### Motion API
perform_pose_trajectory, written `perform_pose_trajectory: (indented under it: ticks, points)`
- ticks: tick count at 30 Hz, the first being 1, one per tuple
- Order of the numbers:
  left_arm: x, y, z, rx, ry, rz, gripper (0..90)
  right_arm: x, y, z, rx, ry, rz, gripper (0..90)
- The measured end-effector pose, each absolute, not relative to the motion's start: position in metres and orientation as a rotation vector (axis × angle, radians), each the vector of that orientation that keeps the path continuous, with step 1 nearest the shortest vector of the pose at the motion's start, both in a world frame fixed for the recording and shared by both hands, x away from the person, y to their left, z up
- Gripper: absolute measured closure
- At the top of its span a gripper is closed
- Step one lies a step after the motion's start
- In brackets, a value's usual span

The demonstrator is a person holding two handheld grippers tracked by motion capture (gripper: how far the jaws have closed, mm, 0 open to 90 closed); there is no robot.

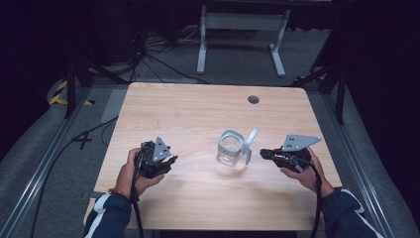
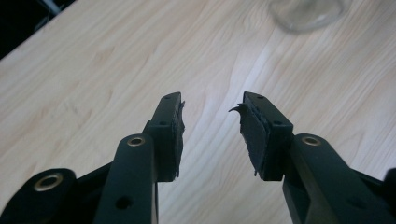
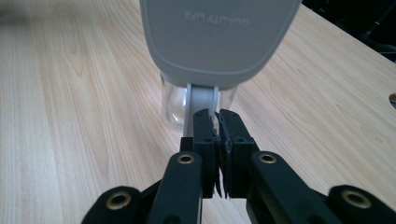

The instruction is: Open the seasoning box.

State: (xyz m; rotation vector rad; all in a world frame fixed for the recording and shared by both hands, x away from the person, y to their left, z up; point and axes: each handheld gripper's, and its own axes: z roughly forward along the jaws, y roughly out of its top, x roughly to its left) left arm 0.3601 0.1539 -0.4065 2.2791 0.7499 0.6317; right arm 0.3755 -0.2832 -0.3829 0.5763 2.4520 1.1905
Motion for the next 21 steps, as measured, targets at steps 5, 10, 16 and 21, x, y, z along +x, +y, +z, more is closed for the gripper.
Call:
perform_pose_trajectory:
  ticks: [5, 10, 16, 21]
  points:
    - [0.353, 0.172, -0.419, 2.294, 0.803, 0.623, 58.7, 0.371, -0.290, -0.386, 0.591, 2.464, 1.161, 85.2]
    - [0.349, 0.184, -0.429, 2.310, 0.840, 0.615, 57.6, 0.367, -0.295, -0.389, 0.591, 2.465, 1.116, 83.8]
    - [0.345, 0.191, -0.438, 2.325, 0.862, 0.587, 56.1, 0.360, -0.307, -0.394, 0.606, 2.471, 1.076, 81.6]
    - [0.343, 0.192, -0.443, 2.331, 0.865, 0.573, 54.7, 0.354, -0.322, -0.400, 0.627, 2.481, 1.042, 80.2]
